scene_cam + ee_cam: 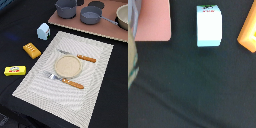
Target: Place the bread, butter, and milk from the table onto the serving area.
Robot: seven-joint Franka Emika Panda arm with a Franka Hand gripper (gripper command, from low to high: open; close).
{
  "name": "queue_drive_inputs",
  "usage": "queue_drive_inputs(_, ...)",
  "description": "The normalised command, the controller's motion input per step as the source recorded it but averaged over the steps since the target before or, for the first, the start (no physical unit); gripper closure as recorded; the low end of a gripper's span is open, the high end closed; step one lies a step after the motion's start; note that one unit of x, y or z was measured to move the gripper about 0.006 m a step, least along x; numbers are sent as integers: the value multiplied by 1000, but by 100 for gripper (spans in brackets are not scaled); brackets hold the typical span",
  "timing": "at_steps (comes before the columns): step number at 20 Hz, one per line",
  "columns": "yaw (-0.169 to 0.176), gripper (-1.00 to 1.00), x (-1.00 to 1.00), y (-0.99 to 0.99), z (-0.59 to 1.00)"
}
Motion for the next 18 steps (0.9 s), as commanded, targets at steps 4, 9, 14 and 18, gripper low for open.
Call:
queue_drive_inputs(4, -36, -100, 0, -766, -868)
queue_drive_inputs(9, -41, -100, -3, -741, -840)
queue_drive_inputs(14, -54, -100, -51, -668, -665)
queue_drive_inputs(18, -76, -100, -177, -609, -549)
